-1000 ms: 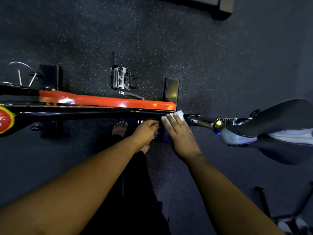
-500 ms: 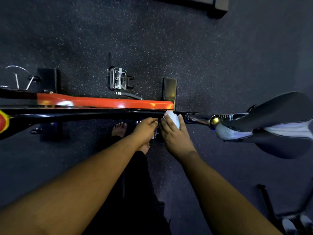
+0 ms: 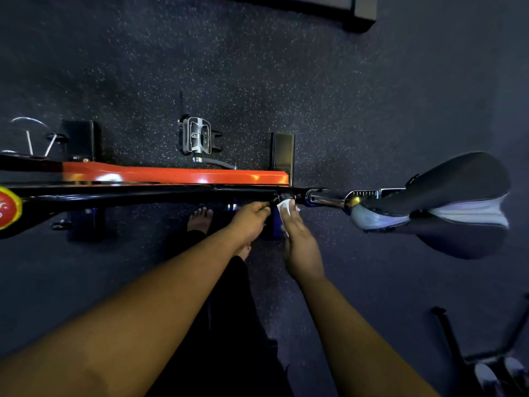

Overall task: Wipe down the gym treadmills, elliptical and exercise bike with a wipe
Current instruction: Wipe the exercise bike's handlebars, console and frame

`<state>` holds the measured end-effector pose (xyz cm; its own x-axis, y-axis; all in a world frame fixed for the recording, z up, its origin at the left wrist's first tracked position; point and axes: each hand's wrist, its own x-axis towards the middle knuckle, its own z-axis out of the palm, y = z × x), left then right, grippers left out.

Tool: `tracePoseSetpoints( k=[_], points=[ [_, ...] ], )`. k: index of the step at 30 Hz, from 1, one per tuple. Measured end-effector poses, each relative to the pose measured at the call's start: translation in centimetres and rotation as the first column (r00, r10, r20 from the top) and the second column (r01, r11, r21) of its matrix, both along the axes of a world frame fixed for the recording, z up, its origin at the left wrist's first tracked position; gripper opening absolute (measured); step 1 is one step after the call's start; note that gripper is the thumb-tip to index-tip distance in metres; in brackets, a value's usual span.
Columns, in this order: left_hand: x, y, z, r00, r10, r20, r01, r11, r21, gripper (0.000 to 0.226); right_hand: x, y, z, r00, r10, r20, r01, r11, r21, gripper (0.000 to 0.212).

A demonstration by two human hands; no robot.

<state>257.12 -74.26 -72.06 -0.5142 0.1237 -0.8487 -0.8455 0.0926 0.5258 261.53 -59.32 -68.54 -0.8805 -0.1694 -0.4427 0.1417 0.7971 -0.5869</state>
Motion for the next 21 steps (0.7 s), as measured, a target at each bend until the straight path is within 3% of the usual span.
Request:
tracePoseSetpoints(
  k=[3, 6, 11, 13, 17, 21],
  points=[
    [0.1, 0.0, 1.9, 0.999, -0.033, 0.007, 0.032, 0.999, 0.017, 0.032, -0.3, -1.4, 1.8, 0.971, -0.238, 0.014, 0.238, 0.963, -0.129, 0.047],
    [0.4, -0.6, 4.6, 0.998, -0.063, 0.017, 0.062, 0.997, 0.053, 0.031, -0.9, -3.1, 5.0, 0.914, -0.377, 0.152, 0.4, 0.899, -0.177, 0.043],
    [1.0, -2.2, 10.2, 0.997, -0.046, 0.06, 0.037, 0.989, 0.14, 0.047, -0.1, -4.2, 9.1, 0.95, -0.229, 0.213, 0.256, 0.961, -0.106, 0.062],
    [1.4, -2.5, 12.2, 0.997, -0.041, 0.062, 0.03, 0.985, 0.172, 0.043, 0.0, -4.5, 10.7, 0.958, -0.182, 0.223, 0.21, 0.972, -0.109, 0.068],
    [2.3, -2.5, 15.0, 1.0, 0.029, -0.003, -0.028, 0.986, 0.162, 0.022, 0.3, -4.1, 13.6, 0.96, -0.128, 0.251, 0.187, 0.956, -0.226, 0.077],
    [3.7, -2.3, 17.1, 0.991, 0.108, -0.074, -0.102, 0.991, 0.087, 0.022, -0.1, -2.0, 15.0, 0.952, -0.172, 0.252, 0.259, 0.892, -0.37, 0.071]
  ],
)
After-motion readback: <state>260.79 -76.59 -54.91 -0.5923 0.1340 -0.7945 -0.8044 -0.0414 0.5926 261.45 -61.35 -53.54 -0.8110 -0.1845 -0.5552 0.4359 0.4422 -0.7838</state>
